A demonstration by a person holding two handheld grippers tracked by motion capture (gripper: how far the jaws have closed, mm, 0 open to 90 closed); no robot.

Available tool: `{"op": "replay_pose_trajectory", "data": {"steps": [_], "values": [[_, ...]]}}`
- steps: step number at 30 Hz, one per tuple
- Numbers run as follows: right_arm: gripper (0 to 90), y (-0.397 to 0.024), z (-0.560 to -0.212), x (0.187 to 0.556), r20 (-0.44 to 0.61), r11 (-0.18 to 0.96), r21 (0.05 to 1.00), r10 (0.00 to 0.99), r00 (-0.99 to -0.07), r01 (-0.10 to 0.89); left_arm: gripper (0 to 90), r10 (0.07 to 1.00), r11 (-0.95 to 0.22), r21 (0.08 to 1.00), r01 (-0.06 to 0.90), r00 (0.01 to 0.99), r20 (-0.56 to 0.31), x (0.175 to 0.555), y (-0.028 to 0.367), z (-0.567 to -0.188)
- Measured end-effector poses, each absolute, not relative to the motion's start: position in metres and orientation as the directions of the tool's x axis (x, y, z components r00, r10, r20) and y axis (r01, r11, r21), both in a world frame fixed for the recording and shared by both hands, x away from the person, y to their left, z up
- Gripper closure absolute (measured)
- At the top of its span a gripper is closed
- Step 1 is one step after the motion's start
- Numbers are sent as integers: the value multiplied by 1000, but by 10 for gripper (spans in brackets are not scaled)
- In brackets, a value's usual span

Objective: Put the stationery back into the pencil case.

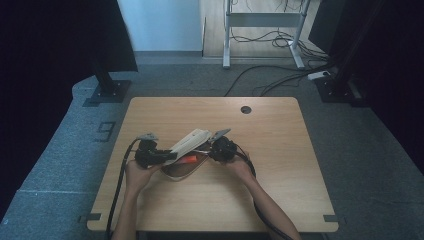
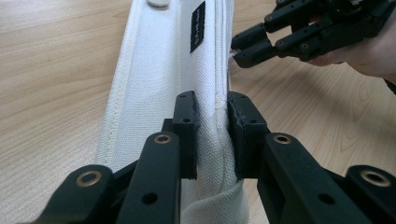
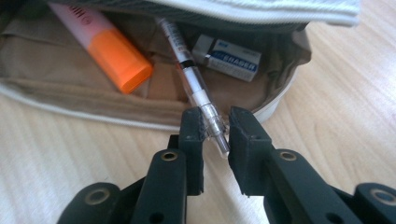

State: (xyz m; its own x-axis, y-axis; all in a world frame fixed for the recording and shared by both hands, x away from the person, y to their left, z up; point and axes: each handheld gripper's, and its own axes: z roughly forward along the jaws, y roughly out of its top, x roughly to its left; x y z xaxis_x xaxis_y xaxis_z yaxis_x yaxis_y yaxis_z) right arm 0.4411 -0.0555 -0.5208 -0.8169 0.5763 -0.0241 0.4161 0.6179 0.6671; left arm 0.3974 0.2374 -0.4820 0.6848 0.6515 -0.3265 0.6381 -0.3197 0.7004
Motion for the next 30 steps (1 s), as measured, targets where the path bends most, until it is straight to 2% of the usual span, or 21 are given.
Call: {"op": "replay_pose_trajectory", "data": {"steps": [3,6,8,13,17,19,30], "values": [[727,-54,-521,444,-22,611,669,585,-811,423,747,651,-320,700,638,685,-327,397,238,-482],[685,-51,-522,448,-13,599,674,595,-804,433,747,651,-319,702,637,685,-327,397,238,-482],[627,-52,-522,451,-15,586,682,609,-793,437,747,650,-317,702,638,685,-329,397,238,-482],[609,-62,-517,452,-1,561,691,631,-776,455,747,649,-318,703,636,686,-328,397,239,-482],[632,-73,-515,452,9,541,695,652,-758,474,746,649,-319,702,637,687,-328,398,238,-482],[691,-79,-517,454,29,531,692,656,-754,489,745,649,-320,702,636,687,-327,397,238,-482],[839,-70,-526,455,50,546,675,637,-769,497,745,649,-321,701,636,687,-327,397,238,-482]]}}
